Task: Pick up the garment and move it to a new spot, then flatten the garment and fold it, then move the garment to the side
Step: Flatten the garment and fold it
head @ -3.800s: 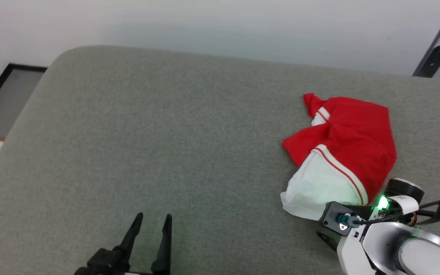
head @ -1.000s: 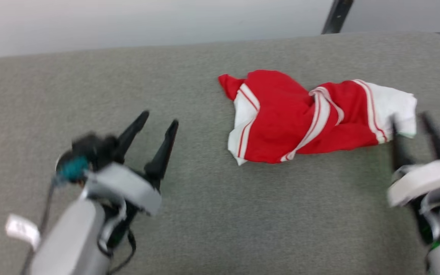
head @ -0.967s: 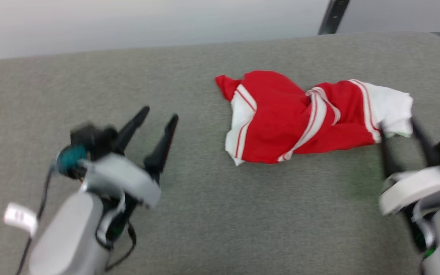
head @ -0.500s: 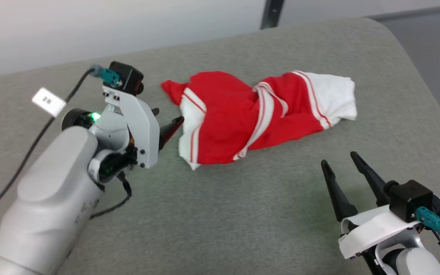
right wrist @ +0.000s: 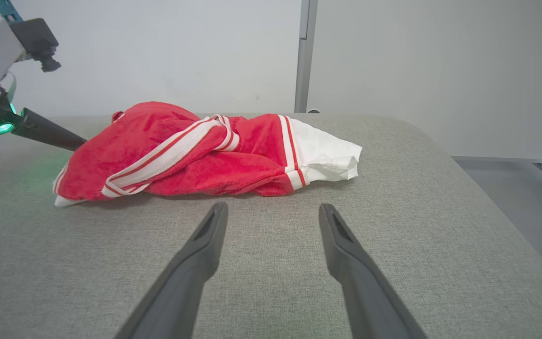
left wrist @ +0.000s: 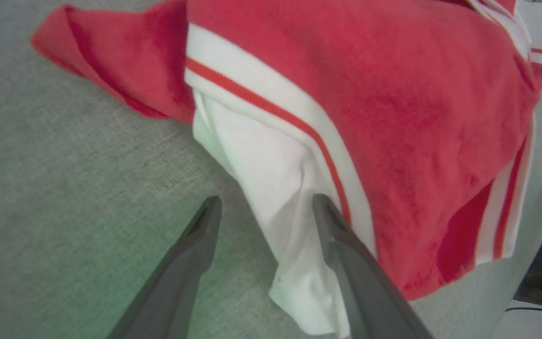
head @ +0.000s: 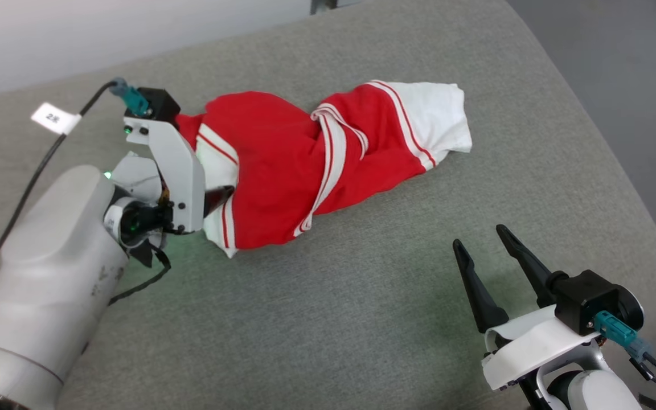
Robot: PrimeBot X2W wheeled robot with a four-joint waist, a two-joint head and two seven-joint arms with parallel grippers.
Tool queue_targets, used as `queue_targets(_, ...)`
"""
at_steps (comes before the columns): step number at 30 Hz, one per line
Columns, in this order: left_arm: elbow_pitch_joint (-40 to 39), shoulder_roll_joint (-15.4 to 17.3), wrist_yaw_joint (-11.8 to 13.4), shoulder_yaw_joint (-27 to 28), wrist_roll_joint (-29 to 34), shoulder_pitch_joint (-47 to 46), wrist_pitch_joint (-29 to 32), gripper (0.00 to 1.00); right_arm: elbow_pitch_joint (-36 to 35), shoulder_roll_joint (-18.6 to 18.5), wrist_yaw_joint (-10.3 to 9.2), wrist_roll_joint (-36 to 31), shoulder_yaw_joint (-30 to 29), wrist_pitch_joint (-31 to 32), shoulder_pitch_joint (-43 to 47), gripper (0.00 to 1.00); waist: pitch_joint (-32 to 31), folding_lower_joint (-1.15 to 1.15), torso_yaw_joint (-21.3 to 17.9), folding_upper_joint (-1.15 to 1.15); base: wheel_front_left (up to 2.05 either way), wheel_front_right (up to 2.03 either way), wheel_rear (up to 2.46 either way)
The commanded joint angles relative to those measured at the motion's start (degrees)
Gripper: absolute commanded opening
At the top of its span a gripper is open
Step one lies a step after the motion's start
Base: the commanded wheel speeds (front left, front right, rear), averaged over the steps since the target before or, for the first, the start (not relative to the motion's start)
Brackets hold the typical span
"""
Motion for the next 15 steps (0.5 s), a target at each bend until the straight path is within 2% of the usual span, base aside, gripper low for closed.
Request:
queue_targets(1, 0.3, -0.3, -0.2, -0.6, -0.5, -0.5, 0.4, 1.00, 0.0, 0.2, -0.08, -0.1, 0.1, -0.4, -0.6, 1.00, 0.9, 0.00, -0.8, 0.00, 0.00, 0.00, 0.00)
queue_targets(5, 1.7, 0.3, -0.1, -2.0, -0.6, -2.1, -2.8, 1.00, -0.1, 0.5, -0.08, -0.1, 0.4, -0.3, -0.8, 1.00, 1.2, 0.00, -0.6, 0.00, 0.00, 0.00, 0.00)
queue_targets(7, 2.7, -0.4, -0.2, -1.6, -1.8, -2.3, -4.0, 0.66, 0.0, 0.5, -0.08, -0.2, 0.6, -0.3, -0.9, 1.00, 1.1, 0.00, -0.4, 0.00, 0.00, 0.00, 0.00)
queue_targets(8, 2.9, -0.7, -0.2, -2.2, -2.0, -2.3, -4.1, 0.60, 0.0, 0.4, -0.08, -0.2, 0.7, -0.2, -0.9, 1.00, 1.1, 0.00, -0.2, 0.00, 0.00, 0.00, 0.00)
queue_targets(10, 2.9, -1.0, -0.2, -3.0, -2.9, -2.1, -3.6, 0.22, -0.1, 0.3, -0.08, -0.3, 0.8, -0.1, -1.2, 1.00, 1.0, 0.00, 0.1, 0.00, 0.00, 0.00, 0.00)
queue_targets(11, 2.9, -1.0, -0.2, -3.0, -2.9, -2.1, -3.6, 0.22, -0.1, 0.3, -0.08, -0.3, 0.8, -0.1, -1.2, 1.00, 1.0, 0.00, 0.1, 0.00, 0.00, 0.00, 0.00)
queue_targets(12, 2.9, -1.0, -0.2, -3.3, -3.3, -2.2, -3.4, 0.05, -0.1, 0.2, -0.08, -0.2, 0.9, -0.1, -1.3, 1.00, 1.0, 0.00, 0.3, 0.00, 0.00, 0.00, 0.00)
queue_targets(13, 2.8, -1.4, -0.2, -3.4, -4.4, -2.1, -3.4, 0.00, -0.1, 0.1, -0.08, -0.2, 0.6, 0.0, -1.4, 1.00, 1.0, 0.00, 0.6, 0.00, 0.00, 0.00, 0.00)
queue_targets(15, 2.6, -2.2, -0.2, -3.5, -6.0, -1.9, -3.2, 0.00, -0.2, -0.1, -0.08, -0.1, 0.3, 0.1, -1.3, 1.00, 0.9, 0.00, 1.2, 0.00, 0.00, 0.00, 0.00)
